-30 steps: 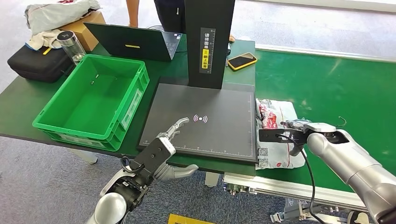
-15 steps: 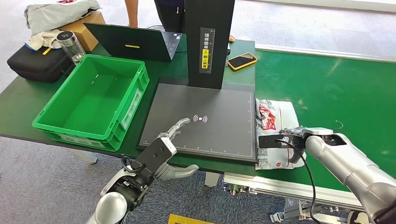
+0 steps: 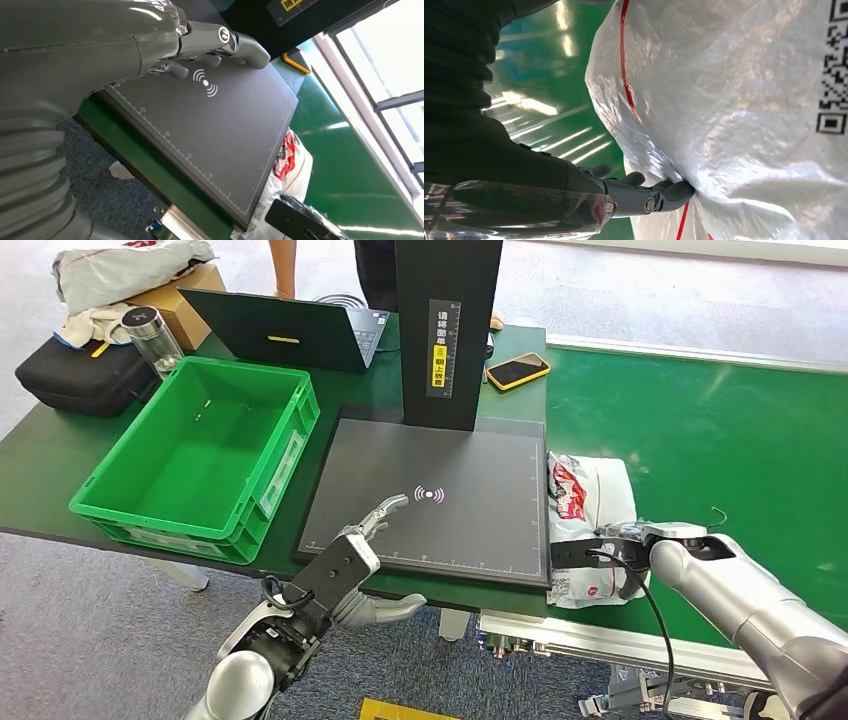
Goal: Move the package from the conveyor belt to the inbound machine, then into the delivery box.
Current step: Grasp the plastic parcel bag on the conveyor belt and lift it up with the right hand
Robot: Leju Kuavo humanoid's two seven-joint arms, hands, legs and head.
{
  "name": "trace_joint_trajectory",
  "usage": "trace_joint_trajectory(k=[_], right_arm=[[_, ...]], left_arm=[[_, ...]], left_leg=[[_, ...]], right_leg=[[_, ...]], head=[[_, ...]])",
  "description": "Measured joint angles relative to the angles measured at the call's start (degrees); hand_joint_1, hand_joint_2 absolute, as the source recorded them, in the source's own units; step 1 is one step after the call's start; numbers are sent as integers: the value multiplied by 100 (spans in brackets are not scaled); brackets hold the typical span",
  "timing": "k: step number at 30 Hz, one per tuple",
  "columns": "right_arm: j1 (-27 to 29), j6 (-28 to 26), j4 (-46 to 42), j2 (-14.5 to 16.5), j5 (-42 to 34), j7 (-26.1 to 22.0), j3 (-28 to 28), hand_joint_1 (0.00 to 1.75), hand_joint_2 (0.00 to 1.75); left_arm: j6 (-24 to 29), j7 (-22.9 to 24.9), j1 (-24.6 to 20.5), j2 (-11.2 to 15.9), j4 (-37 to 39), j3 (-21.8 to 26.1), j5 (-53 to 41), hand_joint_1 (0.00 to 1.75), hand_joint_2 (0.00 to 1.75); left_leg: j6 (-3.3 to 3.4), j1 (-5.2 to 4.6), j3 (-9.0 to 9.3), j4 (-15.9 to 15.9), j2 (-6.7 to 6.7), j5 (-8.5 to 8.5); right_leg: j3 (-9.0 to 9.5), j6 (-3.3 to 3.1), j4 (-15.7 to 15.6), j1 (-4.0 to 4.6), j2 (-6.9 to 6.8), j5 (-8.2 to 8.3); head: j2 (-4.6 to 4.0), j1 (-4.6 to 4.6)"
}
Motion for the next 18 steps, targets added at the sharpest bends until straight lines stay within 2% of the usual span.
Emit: trace_joint_trajectory(k=[1, 2, 5, 6, 18], right_arm=[[8, -14, 0, 0, -3, -2, 9, 0, 175], [14, -22, 0, 0, -4, -3, 16, 36, 175], [19, 7, 0, 0, -8, -4, 46, 167, 175], [21, 31, 0, -1, -9, -3, 60, 175, 175], [367, -98, -223, -267, -35, 89, 163, 175, 175]], left_arm=[[0, 0, 0, 0, 0, 0, 0, 0, 175], [0, 0, 0, 0, 0, 1, 0, 0, 175], [0, 0, 0, 0, 0, 1, 0, 0, 175], [0, 0, 0, 0, 0, 0, 0, 0, 175], [17, -15, 3, -4, 0, -9, 2, 0, 175]], left_leg=[[0, 0, 0, 0, 0, 0], [0, 0, 0, 0, 0, 0], [0, 0, 1, 0, 0, 0], [0, 0, 2, 1, 0, 0], [2, 0, 2, 2, -1, -2]], right_leg=[[0, 0, 0, 0, 0, 0], [0, 0, 0, 0, 0, 0], [0, 0, 0, 0, 0, 0], [0, 0, 0, 0, 0, 0], [3, 0, -1, 0, -1, 0]], head=[[-1, 1], [-1, 1], [0, 1], [-1, 0], [-1, 0]])
